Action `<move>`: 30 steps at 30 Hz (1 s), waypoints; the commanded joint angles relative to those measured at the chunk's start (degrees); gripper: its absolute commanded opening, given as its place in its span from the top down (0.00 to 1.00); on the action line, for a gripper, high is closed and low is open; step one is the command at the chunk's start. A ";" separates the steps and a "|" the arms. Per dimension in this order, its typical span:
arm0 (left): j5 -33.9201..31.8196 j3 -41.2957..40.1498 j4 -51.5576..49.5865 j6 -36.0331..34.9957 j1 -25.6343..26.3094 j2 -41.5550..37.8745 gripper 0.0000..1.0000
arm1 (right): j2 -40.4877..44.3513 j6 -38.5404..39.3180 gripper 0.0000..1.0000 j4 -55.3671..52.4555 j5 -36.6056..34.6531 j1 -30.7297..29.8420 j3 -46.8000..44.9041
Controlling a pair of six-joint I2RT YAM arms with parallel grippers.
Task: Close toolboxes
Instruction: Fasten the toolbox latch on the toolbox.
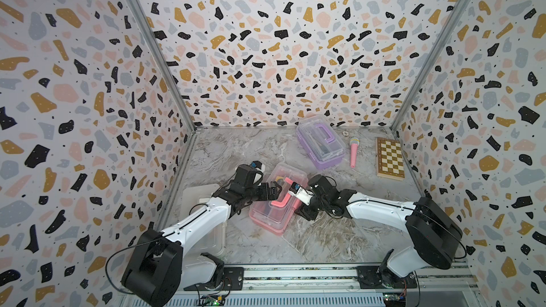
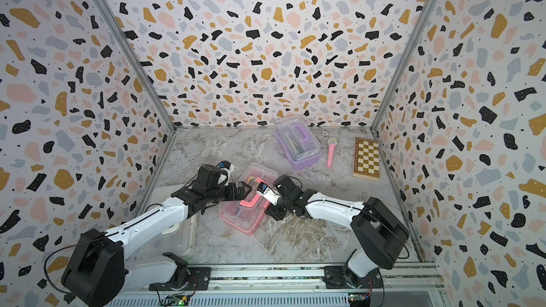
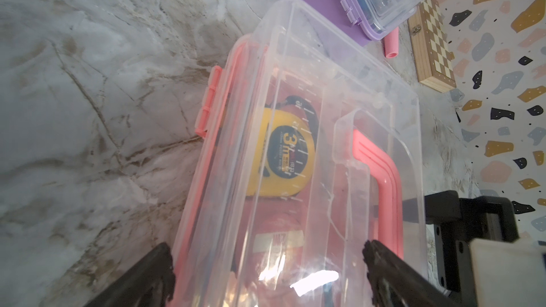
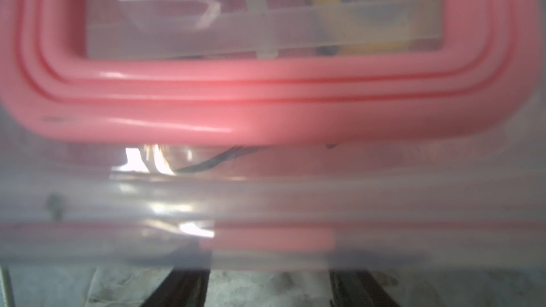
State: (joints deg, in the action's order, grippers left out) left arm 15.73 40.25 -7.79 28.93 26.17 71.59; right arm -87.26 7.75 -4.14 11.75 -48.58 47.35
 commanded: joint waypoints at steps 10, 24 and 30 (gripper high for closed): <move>-2.31 1.88 -7.51 1.33 0.46 -2.15 0.01 | 15.60 -21.02 0.01 4.53 -2.47 -0.28 -9.02; -0.23 -2.14 -8.16 0.61 0.54 -3.30 0.08 | 10.57 -69.14 0.03 9.92 -6.03 -0.45 -5.21; 1.06 -4.21 -7.24 1.07 0.58 -3.13 0.11 | 7.68 -77.97 0.06 16.04 -1.01 -0.75 -5.99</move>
State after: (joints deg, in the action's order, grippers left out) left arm 15.68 38.76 -10.76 29.80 26.30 67.72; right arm -79.29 -62.52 7.11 8.10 -48.90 41.52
